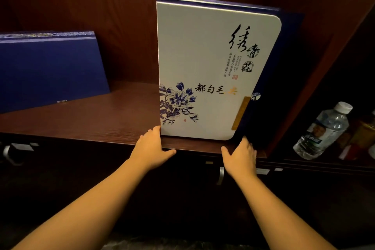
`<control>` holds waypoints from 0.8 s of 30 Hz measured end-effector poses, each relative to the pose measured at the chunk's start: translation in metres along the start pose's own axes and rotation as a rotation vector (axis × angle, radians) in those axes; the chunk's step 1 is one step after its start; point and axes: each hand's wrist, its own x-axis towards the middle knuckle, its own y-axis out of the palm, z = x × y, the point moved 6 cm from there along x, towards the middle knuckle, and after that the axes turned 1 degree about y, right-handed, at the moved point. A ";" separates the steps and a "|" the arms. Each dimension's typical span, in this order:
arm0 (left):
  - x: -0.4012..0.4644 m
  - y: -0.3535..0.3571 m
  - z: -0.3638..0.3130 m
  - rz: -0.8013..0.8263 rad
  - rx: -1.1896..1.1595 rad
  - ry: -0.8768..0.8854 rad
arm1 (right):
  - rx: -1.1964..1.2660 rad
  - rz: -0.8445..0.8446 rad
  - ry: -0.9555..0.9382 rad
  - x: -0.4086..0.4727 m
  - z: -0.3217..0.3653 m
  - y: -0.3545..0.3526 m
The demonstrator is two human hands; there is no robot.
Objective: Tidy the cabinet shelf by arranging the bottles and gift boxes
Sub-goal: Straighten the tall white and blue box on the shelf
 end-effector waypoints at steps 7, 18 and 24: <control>-0.017 -0.025 0.010 0.115 0.235 0.023 | 0.054 0.070 -0.262 -0.044 0.050 0.009; -0.056 -0.132 0.062 -0.017 0.501 -0.240 | -0.127 0.432 -0.973 -0.057 0.222 0.045; -0.080 -0.212 0.111 -0.161 0.579 -0.414 | -0.155 0.399 -1.170 -0.076 0.319 0.057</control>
